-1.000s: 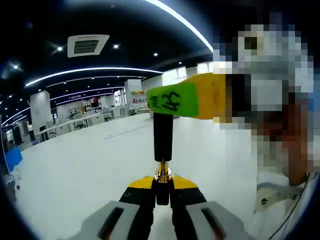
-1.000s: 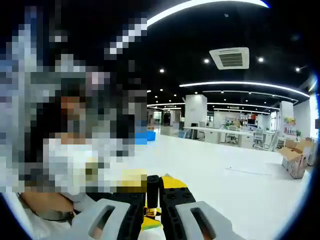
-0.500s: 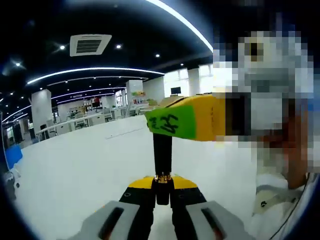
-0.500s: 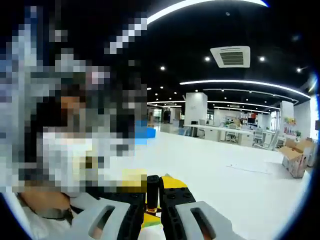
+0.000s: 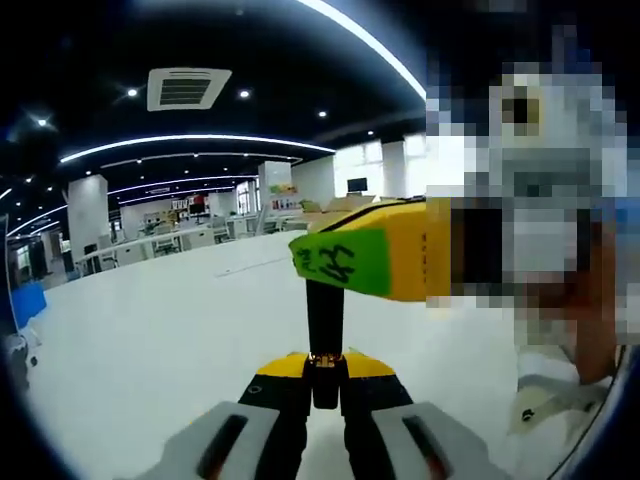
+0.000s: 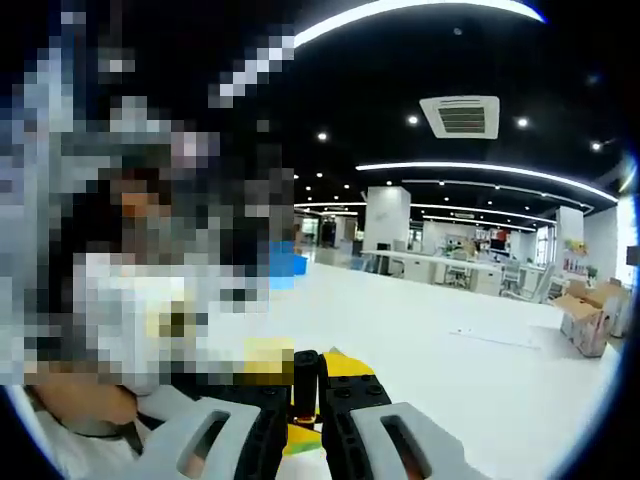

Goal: Unscrew the lipstick cap, remove the lipstick, and put the cap back on the lipstick

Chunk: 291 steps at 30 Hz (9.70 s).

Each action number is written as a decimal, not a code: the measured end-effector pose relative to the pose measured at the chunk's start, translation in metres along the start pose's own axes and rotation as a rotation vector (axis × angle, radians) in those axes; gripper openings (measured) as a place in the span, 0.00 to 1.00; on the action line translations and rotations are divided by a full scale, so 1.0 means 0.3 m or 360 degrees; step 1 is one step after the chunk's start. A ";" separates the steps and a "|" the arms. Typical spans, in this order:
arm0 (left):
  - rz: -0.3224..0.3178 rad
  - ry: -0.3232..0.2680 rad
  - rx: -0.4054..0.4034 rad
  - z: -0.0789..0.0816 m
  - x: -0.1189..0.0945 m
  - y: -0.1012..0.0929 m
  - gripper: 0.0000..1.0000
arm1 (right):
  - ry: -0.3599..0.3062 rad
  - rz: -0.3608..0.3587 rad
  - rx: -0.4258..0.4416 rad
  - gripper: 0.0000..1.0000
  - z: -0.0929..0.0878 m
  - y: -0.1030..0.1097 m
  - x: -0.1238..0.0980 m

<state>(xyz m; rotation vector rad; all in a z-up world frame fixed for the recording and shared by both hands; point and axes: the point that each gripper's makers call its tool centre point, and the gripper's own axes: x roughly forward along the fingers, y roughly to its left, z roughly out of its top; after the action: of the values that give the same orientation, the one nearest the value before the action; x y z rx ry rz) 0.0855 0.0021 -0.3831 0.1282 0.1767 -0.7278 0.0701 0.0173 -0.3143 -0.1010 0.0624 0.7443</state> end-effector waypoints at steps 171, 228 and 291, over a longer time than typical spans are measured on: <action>-0.0724 -0.0065 -0.0187 -0.049 0.013 0.084 0.50 | 0.0178 0.0844 -0.0032 0.10 -0.029 -0.101 0.191; -0.0450 -0.0122 -0.0285 -0.034 0.026 0.182 0.61 | 0.0100 0.0491 0.0067 0.37 -0.081 -0.339 0.367; -0.0199 -0.0307 -0.0183 0.250 -0.357 0.290 0.65 | -0.0023 0.0220 0.0018 0.52 0.044 -0.209 -0.268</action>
<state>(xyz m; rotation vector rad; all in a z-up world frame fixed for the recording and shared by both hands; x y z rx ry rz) 0.0741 0.1228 -0.2829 -0.0634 0.0424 -0.8476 0.0541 -0.0811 -0.2892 -0.0812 0.0604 0.8824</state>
